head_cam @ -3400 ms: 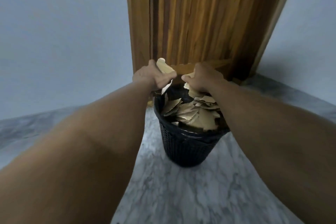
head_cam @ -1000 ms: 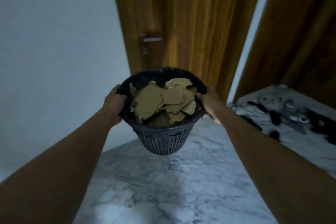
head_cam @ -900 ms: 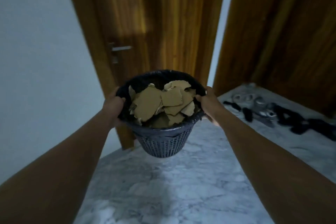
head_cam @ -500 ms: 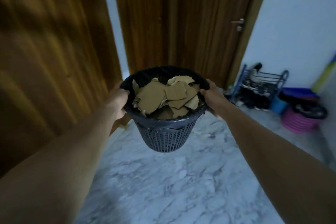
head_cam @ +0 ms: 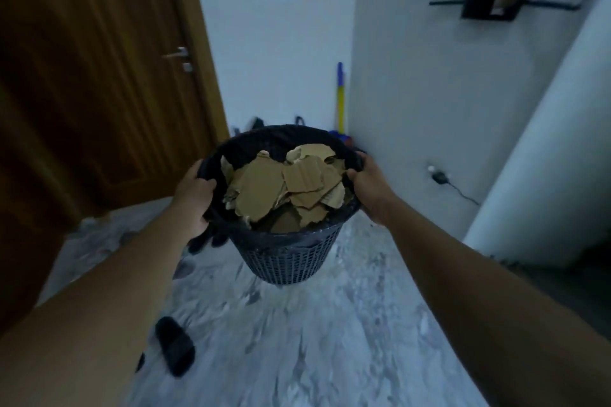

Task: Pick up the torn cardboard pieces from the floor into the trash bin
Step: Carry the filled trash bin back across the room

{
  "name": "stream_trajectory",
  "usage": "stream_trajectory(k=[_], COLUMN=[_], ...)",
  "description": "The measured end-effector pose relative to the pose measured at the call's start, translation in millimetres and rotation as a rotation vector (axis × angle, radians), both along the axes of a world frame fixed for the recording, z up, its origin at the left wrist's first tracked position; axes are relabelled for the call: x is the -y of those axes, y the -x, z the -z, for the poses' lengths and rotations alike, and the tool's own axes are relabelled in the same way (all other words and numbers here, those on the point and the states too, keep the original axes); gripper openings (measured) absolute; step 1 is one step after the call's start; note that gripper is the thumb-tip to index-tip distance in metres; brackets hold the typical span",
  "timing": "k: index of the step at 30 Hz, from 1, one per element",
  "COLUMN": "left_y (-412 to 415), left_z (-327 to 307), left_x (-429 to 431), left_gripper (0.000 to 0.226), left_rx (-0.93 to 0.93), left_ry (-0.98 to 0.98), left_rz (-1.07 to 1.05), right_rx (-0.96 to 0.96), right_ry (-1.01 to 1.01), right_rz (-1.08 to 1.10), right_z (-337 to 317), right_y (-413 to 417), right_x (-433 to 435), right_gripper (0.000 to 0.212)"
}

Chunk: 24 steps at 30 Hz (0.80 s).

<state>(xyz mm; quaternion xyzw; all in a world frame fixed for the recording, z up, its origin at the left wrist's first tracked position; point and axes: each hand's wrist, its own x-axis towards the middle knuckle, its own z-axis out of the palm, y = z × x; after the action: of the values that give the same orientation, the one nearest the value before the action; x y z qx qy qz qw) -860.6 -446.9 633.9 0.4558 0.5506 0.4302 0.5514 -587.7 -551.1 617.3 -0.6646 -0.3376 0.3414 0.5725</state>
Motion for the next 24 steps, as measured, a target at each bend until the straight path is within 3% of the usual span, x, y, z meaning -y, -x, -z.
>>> stream_trajectory(k=[6, 10, 17, 24], left_y=[-152, -255, -422, -570], left_z=[50, 121, 169, 309], left_x=[-155, -270, -326, -394], left_gripper=[0.058, 0.058, 0.061, 0.061], left_rx=[-0.026, -0.08, -0.039, -0.207], left_ry=[0.039, 0.061, 0.122, 0.063], left_rz=[0.209, 0.374, 0.557, 0.792], right_rx=[-0.024, -0.046, -0.065, -0.153], right_ry=[0.018, 0.048, 0.129, 0.179], right_rz=[0.202, 0.349, 0.579, 0.889], right_z=[44, 81, 173, 327], right_y=[-131, -207, -313, -391], right_x=[-84, -127, -188, -227], right_gripper=[0.044, 0.045, 0.046, 0.045])
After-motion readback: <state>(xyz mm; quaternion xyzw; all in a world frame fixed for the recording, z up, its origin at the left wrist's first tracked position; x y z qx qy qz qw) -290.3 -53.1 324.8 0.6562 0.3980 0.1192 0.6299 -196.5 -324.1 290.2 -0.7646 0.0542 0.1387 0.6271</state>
